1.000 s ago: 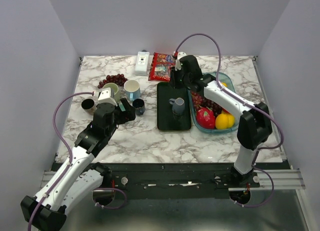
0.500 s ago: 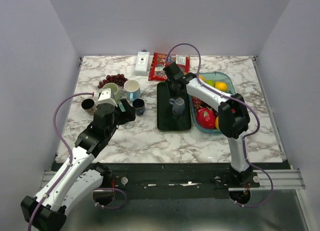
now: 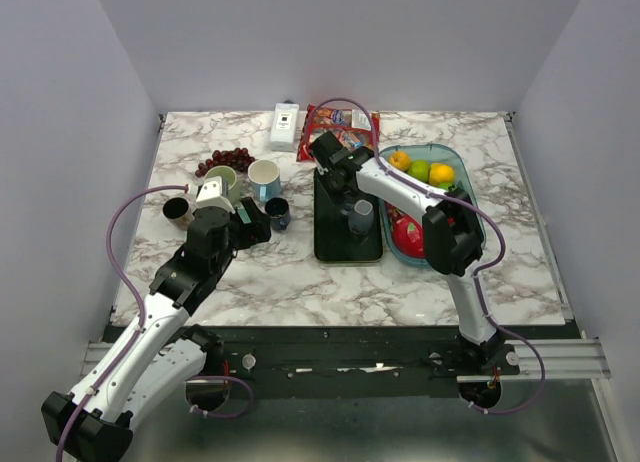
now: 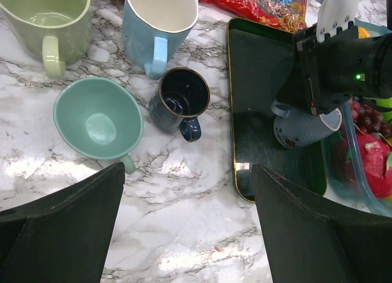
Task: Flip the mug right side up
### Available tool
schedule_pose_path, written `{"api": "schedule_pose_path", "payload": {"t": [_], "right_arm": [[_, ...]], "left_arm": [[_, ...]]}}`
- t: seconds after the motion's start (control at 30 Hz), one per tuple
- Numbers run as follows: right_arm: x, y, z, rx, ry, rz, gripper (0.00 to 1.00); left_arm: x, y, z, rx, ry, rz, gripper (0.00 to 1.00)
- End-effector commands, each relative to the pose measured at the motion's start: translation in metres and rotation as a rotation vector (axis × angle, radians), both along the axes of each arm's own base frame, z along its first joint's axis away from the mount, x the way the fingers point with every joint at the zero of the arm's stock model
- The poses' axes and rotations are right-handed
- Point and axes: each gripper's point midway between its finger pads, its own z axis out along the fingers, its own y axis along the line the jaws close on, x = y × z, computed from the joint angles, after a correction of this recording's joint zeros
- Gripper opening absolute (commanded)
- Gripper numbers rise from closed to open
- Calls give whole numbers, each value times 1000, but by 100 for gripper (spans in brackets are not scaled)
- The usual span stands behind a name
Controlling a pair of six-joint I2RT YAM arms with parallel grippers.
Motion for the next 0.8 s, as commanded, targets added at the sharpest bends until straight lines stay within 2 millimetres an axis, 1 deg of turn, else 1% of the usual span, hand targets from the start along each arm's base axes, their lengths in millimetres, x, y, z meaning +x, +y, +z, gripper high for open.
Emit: {"api": "schedule_pose_path", "payload": {"t": [0.0, 0.13, 0.17, 0.23, 0.3, 0.37, 0.4, 0.43, 0.47, 0.5, 0.53, 0.6, 0.63, 0.73, 0.77], "right_arm": [[-18, -3, -8, -35, 68, 52, 19], [-28, -1, -8, -12, 98, 63, 19], [-33, -3, -13, -16, 114, 64, 20], [-38, -3, -12, -5, 125, 59, 20], [-48, -6, -18, -8, 148, 52, 20], [-52, -7, -15, 3, 144, 42, 20], [-59, -11, -19, -3, 160, 30, 20], [-61, -11, -20, 0, 160, 24, 20], [-63, -11, -14, 14, 148, 19, 20], [-65, -11, -14, 22, 150, 8, 20], [-71, -15, -18, 16, 161, 3, 20], [-75, -14, -11, 42, 145, -5, 20], [-81, -17, -14, 37, 156, -8, 20], [-89, -17, -10, 53, 149, -13, 20], [-95, -20, -14, 42, 155, -12, 20]], "left_arm": [[1, -1, 0, -6, -6, -5, 92], [0, 0, -1, -5, -3, -5, 92], [0, 0, -1, -5, -3, -5, 92], [0, 0, -1, -6, -6, -5, 92], [0, -1, -2, -6, -3, -7, 92], [0, -1, -1, -7, -5, -7, 92], [0, -1, -2, -6, -3, -8, 92], [0, -1, 0, -8, -7, -8, 92], [0, -2, -1, -9, -5, -9, 92], [0, -2, -2, -9, -3, -9, 92], [1, -1, -1, -9, -5, -8, 92], [1, -2, -1, -11, -6, -10, 92], [1, -2, -1, -11, -6, -10, 92], [1, -2, -1, -12, -5, -8, 92], [1, -2, -2, -11, -3, -8, 92]]}}
